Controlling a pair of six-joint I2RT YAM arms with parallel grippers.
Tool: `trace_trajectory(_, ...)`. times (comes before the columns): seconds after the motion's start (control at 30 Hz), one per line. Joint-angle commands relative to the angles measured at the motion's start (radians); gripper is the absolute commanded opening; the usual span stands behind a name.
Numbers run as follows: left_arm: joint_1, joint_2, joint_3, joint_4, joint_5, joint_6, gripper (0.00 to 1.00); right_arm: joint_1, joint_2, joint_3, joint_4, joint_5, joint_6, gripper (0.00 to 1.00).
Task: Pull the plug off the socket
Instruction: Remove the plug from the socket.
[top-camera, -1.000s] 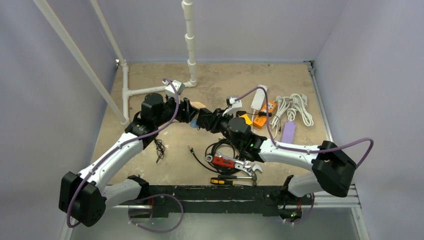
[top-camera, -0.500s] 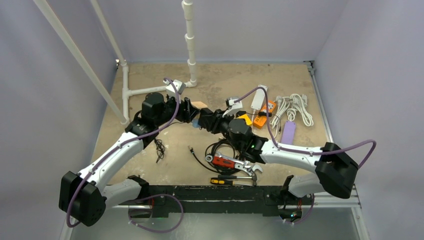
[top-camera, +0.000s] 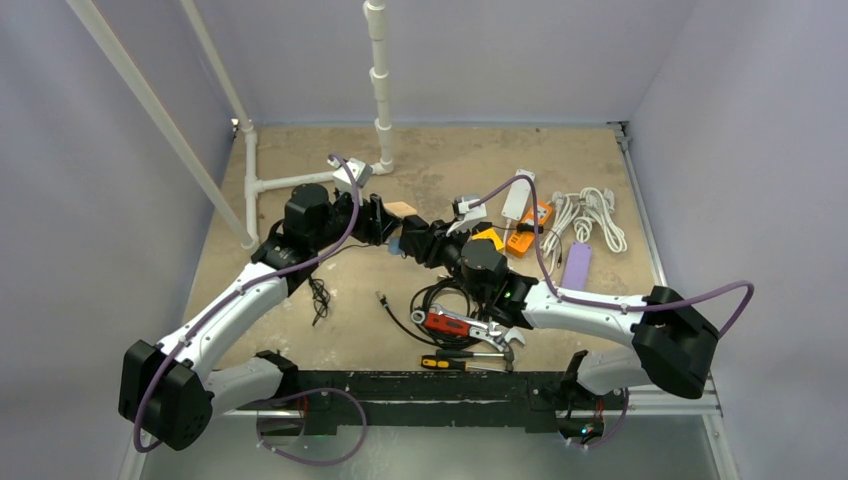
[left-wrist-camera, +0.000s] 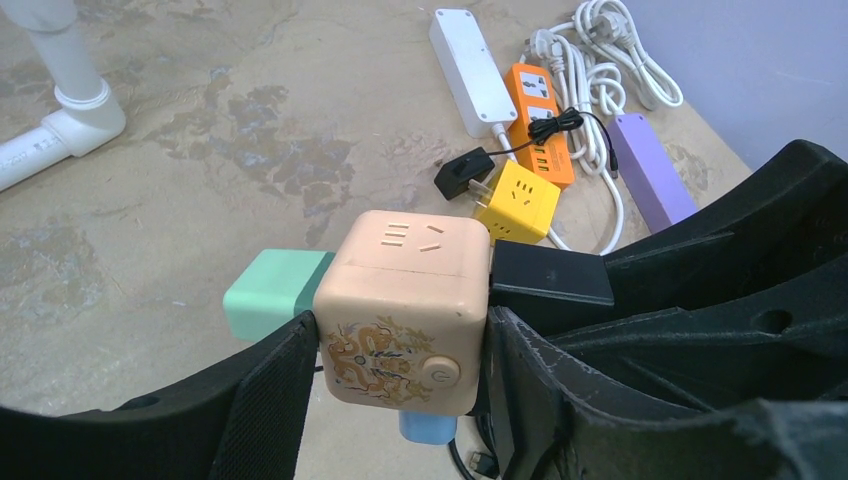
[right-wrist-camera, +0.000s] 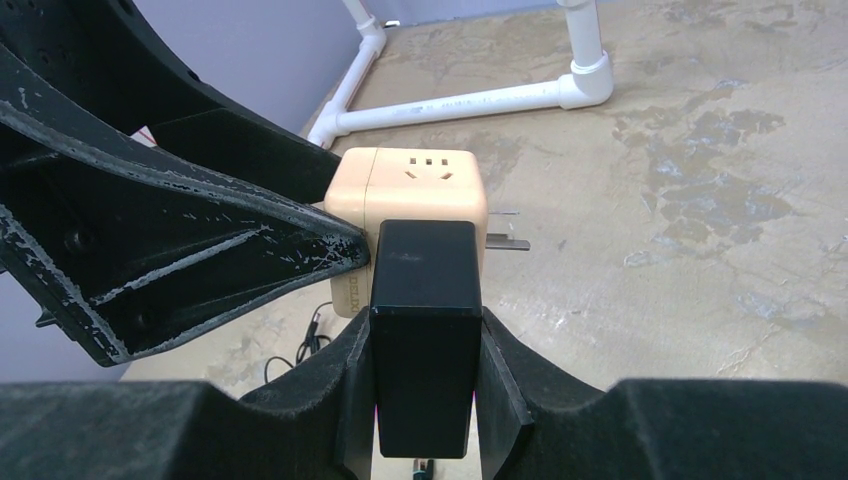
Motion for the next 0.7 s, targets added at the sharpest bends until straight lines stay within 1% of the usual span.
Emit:
trace_trajectory(0.0, 0.002, 0.014, 0.037, 0.033, -0.020, -0.001, 0.58, 0.027, -0.056, 0.028, 0.194, -0.099, -0.012, 0.00)
trace_trajectory(0.17, 0.002, 0.026, 0.039, 0.024, -0.031, 0.000, 0.63, 0.027, -0.056, 0.032, 0.201, -0.110, -0.019, 0.00)
trace_trajectory(0.33, 0.001, 0.026, 0.040, 0.014, -0.059, 0.004, 0.64, 0.027, -0.056, 0.031, 0.212, -0.116, -0.023, 0.00)
trace_trajectory(0.57, 0.000, 0.047, 0.044, 0.010, -0.046, -0.009, 0.64, 0.027, -0.060, 0.023, 0.235, -0.116, -0.028, 0.00)
trace_trajectory(0.6, 0.000, 0.050, 0.043, 0.014, -0.034, -0.014, 0.62, 0.027, -0.060, 0.021, 0.237, -0.115, -0.030, 0.00)
trace_trajectory(0.67, 0.001, 0.051, 0.040, 0.026, -0.012, -0.021, 0.52, 0.027, -0.055, 0.022, 0.236, -0.112, -0.028, 0.00)
